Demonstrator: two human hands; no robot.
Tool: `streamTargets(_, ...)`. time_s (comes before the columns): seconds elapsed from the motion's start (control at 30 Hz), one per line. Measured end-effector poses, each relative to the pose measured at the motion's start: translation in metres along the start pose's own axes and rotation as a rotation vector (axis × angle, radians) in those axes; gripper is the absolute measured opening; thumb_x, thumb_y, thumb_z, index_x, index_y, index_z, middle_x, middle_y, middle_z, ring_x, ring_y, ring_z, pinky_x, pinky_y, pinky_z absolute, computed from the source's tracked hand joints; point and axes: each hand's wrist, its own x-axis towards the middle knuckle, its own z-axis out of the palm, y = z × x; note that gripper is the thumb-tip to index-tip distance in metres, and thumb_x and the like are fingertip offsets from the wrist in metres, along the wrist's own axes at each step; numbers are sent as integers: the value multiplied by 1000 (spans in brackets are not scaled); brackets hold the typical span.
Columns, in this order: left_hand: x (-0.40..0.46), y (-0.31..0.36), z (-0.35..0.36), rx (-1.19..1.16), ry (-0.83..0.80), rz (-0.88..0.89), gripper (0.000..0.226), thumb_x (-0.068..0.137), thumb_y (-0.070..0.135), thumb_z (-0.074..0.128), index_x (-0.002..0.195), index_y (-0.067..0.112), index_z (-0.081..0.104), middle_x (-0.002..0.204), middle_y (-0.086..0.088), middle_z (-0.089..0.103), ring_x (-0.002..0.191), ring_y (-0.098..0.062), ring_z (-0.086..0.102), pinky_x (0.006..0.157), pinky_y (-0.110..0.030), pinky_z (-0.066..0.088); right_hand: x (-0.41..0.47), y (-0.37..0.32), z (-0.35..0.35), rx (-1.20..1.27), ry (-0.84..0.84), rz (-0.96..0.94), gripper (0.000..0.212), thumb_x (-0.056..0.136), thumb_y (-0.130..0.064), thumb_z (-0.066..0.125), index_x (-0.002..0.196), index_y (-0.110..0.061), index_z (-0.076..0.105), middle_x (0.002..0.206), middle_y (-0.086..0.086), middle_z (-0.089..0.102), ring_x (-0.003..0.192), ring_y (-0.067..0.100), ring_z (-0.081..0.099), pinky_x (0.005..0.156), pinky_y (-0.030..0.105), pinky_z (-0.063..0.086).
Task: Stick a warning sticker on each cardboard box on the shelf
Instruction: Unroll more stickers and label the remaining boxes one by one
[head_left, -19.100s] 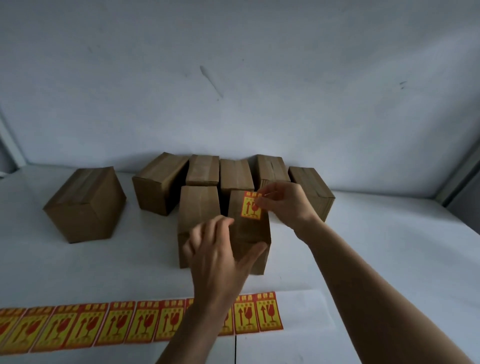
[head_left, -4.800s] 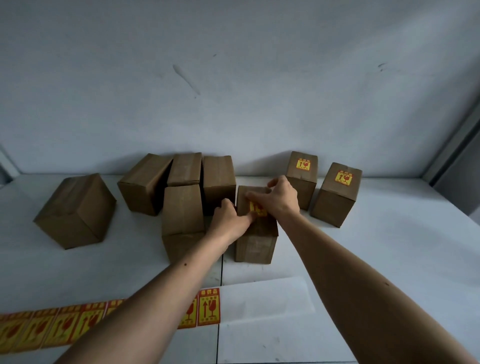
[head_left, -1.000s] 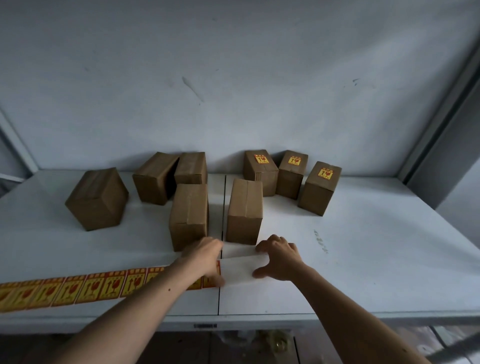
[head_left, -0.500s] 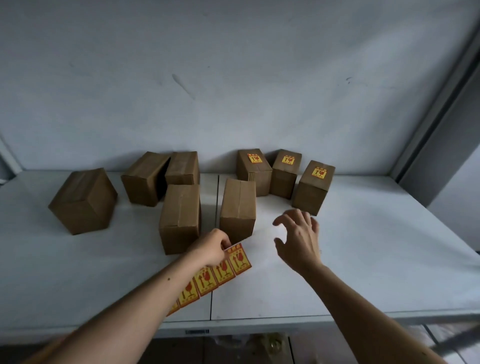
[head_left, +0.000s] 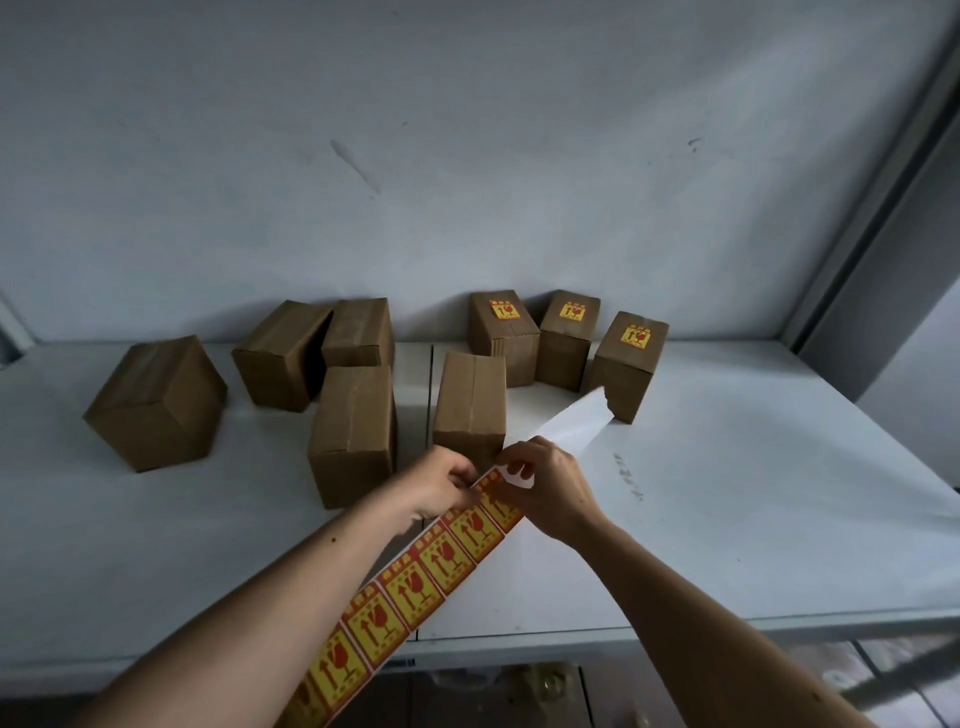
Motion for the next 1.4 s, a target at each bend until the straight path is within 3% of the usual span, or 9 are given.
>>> streamTargets(0.17,0,3,1,-63,-36,-1,26,87,9,66,113,12,63,105,-3,67,100,-15,64,77,-24,49,0,0,-5,48,-43,1,25,84,-32,70,105,-18,70,105,0,62,91,13,60,73,22,54)
streamTargets(0.3,2,2,0,-89,-47,-36,46,84,-1,67,127,10,55,108,-2,65,102,-16,62,73,-21,49,1,6,-10,103,-44,0,11,89,-22,65,97,-16,72,96,-3,67,81,8,61,61,9,45)
streamTargets(0.47,3,-1,-1,-37,-2,-47,52,84,4,68,130,15,47,120,-5,59,111,-21,58,88,-34,53,15,0,-32,589,128,143,7,88,-20,66,88,-14,68,86,2,70,83,14,68,74,28,57)
streamTargets(0.57,3,1,-4,30,-7,29,49,80,10,74,120,20,49,115,-2,59,108,-20,59,89,-37,55,36,-14,-44,697,196,139,8,87,-19,68,88,-11,69,86,4,71,84,16,69,74,27,57)
streamTargets(0.67,2,5,-11,72,11,107,44,79,15,77,111,23,48,103,1,60,98,-16,62,77,-31,57,68,-26,-45,634,190,134,8,82,-16,73,88,-11,70,87,2,71,82,12,68,69,22,55)
streamTargets(0.77,1,9,-21,45,34,133,50,80,15,76,112,26,40,98,2,60,89,-13,63,64,-23,54,95,-30,-38,477,181,152,15,79,-17,76,91,-9,72,88,0,69,82,11,66,72,26,56)
streamTargets(0.97,5,11,-32,42,55,90,57,80,11,76,117,25,34,106,-5,60,92,-18,64,65,-25,56,112,-25,-24,422,150,187,21,79,-18,76,98,-8,71,95,4,70,87,13,67,74,28,58)
streamTargets(1.17,11,12,-28,-29,29,74,73,77,11,78,132,24,32,128,-2,52,117,-26,56,78,-33,58,116,-28,-18,465,131,186,22,81,-17,74,100,-7,70,99,6,70,87,14,68,71,24,57)
streamTargets(1.4,14,8,-25,-83,32,81,62,78,7,76,119,27,34,126,-4,54,115,-27,57,80,-36,59,115,-28,-12,333,151,118,26,82,-17,74,106,-10,66,105,6,67,94,15,65,75,26,58)
